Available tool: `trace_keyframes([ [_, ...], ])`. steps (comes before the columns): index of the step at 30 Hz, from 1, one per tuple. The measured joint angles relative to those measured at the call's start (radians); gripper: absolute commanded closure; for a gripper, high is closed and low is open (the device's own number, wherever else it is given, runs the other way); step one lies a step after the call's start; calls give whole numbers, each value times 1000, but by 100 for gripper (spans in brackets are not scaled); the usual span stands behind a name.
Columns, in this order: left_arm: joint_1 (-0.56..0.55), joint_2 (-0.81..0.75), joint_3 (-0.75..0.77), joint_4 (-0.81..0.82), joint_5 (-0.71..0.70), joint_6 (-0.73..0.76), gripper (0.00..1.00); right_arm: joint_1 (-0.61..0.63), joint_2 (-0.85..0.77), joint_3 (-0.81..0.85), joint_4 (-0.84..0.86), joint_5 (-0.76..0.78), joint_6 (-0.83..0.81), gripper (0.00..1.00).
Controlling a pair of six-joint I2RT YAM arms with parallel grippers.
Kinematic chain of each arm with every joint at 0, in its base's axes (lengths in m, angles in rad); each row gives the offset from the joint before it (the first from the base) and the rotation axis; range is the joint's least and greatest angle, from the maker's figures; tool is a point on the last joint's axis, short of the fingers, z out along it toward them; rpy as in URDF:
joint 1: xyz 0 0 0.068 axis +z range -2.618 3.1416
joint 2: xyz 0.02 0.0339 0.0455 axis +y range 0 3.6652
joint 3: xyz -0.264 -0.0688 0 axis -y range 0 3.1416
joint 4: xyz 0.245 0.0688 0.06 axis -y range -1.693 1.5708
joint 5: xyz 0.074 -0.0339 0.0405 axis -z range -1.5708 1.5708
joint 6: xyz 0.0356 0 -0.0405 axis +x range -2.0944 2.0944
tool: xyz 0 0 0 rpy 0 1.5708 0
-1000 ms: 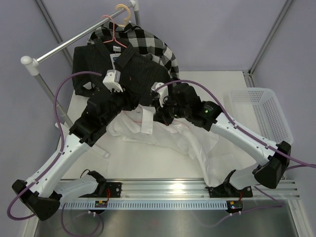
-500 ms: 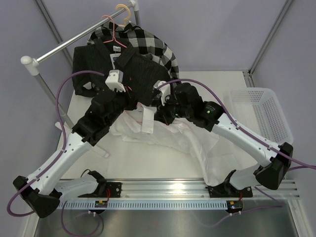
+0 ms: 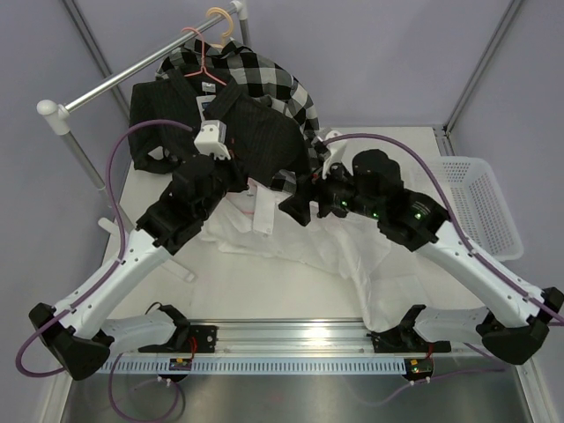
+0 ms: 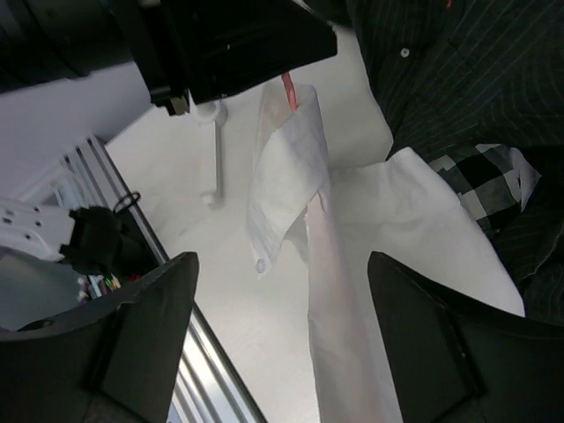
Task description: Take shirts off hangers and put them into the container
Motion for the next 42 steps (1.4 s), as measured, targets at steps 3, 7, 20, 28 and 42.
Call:
trace_keyframes([
  [3,0,-7,-8,2,-23,6,100,0,-90,-2,-13,60,50,5],
  [7,0,-10,-21,6,-40,13,100,0,-167,-12,-19,111,117,5],
  [20,1,-37,-61,6,-96,27,100,26,-75,-56,26,117,304,10],
  [28,11,-68,-73,7,-131,39,100,65,-8,-66,105,134,382,16],
  [42,49,-76,-75,6,-176,38,100,170,164,-126,266,250,463,18],
])
